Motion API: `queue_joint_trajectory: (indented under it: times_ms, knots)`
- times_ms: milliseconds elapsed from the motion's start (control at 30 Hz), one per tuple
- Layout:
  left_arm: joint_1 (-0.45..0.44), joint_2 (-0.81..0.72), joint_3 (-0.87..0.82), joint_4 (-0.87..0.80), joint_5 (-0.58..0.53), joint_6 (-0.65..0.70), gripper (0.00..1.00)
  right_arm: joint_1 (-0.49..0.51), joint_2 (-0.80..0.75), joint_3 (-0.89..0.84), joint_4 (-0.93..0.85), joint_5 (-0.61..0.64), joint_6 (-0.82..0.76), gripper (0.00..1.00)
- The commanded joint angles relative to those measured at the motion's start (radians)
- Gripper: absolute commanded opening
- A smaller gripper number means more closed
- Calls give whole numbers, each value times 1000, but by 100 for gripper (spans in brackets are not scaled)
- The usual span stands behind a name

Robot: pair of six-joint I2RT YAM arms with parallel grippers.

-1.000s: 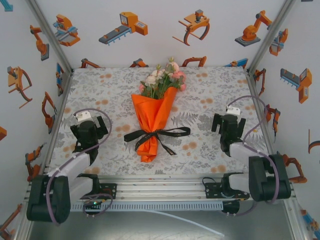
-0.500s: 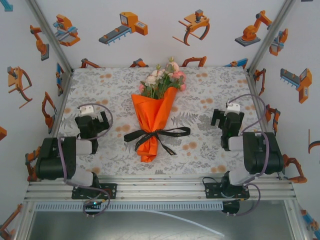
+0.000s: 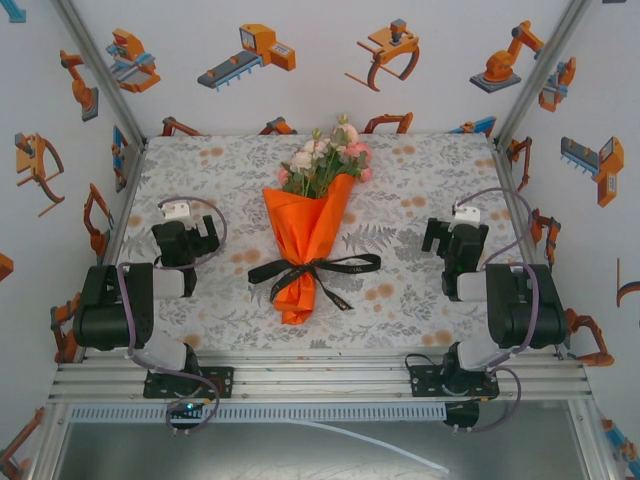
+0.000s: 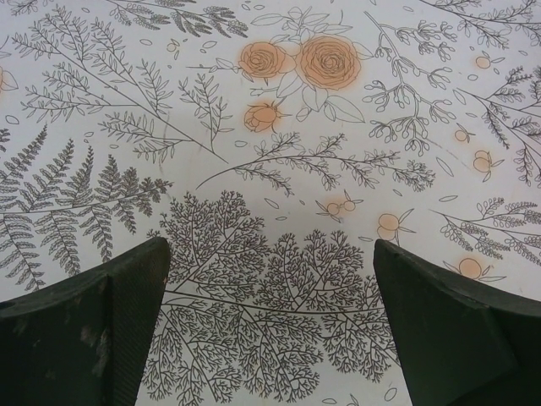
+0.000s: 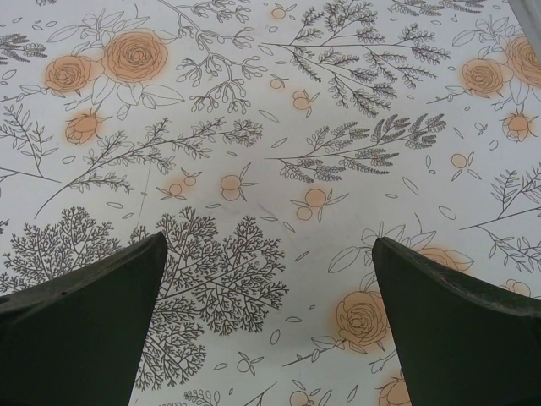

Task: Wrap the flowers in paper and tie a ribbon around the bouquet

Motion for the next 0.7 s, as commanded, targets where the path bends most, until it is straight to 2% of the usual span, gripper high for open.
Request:
queue_joint_trajectory:
  times_ms: [0,667]
  knots:
    - [-6,-11,7,-4,-1,20,97,-6,0,13,16,2,11,99]
    - [-6,-8,8,-1,-1,20,97,-16,-1,19,1,-42,6,99]
